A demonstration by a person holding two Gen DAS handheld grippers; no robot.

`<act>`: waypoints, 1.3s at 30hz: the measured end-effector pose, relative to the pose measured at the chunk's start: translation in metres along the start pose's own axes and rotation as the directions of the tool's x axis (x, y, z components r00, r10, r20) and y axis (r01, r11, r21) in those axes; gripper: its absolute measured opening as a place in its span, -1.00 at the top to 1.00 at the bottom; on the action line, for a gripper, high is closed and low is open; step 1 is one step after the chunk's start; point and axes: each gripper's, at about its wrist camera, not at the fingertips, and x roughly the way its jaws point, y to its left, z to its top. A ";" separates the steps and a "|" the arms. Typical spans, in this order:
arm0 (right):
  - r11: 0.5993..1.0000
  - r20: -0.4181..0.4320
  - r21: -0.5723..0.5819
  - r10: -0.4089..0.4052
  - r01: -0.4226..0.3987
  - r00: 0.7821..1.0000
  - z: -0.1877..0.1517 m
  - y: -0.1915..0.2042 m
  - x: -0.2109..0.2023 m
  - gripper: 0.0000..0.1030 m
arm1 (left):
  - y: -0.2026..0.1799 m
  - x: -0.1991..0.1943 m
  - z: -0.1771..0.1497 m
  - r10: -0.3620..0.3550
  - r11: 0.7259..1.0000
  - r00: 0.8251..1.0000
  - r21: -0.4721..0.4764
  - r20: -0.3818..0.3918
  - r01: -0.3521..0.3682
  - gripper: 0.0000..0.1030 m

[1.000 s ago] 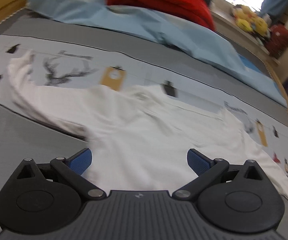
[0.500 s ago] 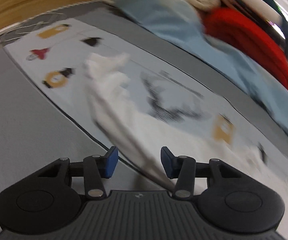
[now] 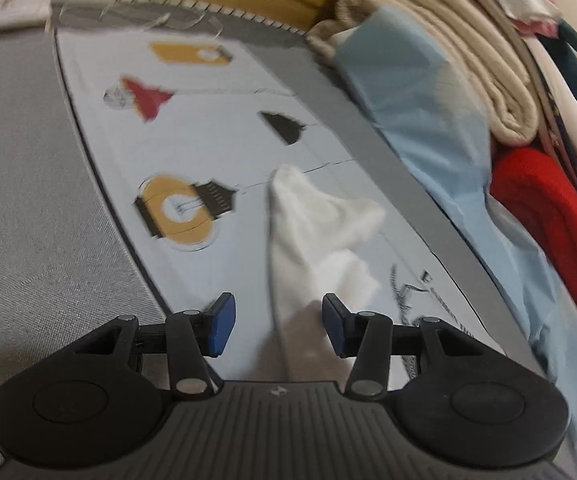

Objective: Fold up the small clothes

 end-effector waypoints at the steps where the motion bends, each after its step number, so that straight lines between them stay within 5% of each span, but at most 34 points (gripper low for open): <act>1: 1.000 -0.009 -0.008 -0.002 0.002 1.000 -0.001 -0.002 0.000 0.28 | 0.006 0.005 0.003 -0.023 1.000 1.000 -0.012 -0.010 0.023 -0.04; 8: 1.000 -0.038 -0.025 -0.020 0.019 0.999 -0.005 -0.008 0.005 0.29 | -0.001 0.017 0.010 -0.100 0.995 0.995 -0.028 -0.025 0.099 -0.20; 11: 0.999 -0.048 -0.033 -0.018 0.016 0.999 -0.007 -0.005 0.008 0.28 | -0.015 0.024 0.009 -0.052 0.998 0.998 0.039 -0.039 0.053 -0.14; 12: 0.999 -0.049 -0.039 -0.017 0.015 0.999 -0.007 -0.003 0.009 0.28 | -0.019 0.025 0.008 -0.015 0.997 0.999 0.072 -0.037 0.018 0.22; 13: 0.999 -0.050 -0.045 -0.018 0.016 0.999 -0.008 -0.001 0.009 0.29 | -0.021 0.023 0.008 0.046 0.994 0.998 0.105 -0.032 -0.042 0.83; 14: 0.999 -0.051 -0.049 -0.018 0.016 0.999 -0.008 0.000 0.009 0.29 | -0.020 0.020 0.009 0.104 0.988 0.994 0.117 -0.032 -0.100 0.89; 20: 1.000 -0.040 -0.020 0.005 -0.006 0.999 -0.001 0.004 0.005 0.29 | 0.025 -0.031 -0.011 0.206 0.966 0.975 -0.140 -0.082 -0.216 0.90; 24: 1.000 -0.024 -0.008 0.030 -0.030 0.999 0.005 0.011 0.000 0.29 | 0.049 -0.066 -0.030 0.198 0.930 0.965 -0.278 -0.170 -0.240 0.87; 27: 0.999 -0.023 0.000 0.052 -0.052 0.998 0.006 0.015 -0.002 0.29 | 0.071 -0.080 -0.031 0.188 0.913 0.969 -0.334 -0.163 -0.234 0.73; 35: 0.999 -0.030 0.004 0.044 -0.044 0.999 0.006 0.016 -0.001 0.29 | 0.097 -0.052 -0.001 0.047 0.975 0.999 -0.215 -0.023 -0.051 0.68; 38: 0.999 -0.032 0.002 0.034 -0.034 0.999 0.004 0.015 0.000 0.29 | 0.101 -0.050 0.001 0.062 0.987 0.998 -0.148 -0.007 -0.062 0.89; 39: 1.000 -0.035 0.002 0.030 -0.030 0.999 0.003 0.014 0.001 0.29 | 0.101 -0.057 0.003 0.126 0.985 0.991 -0.122 0.040 -0.120 0.94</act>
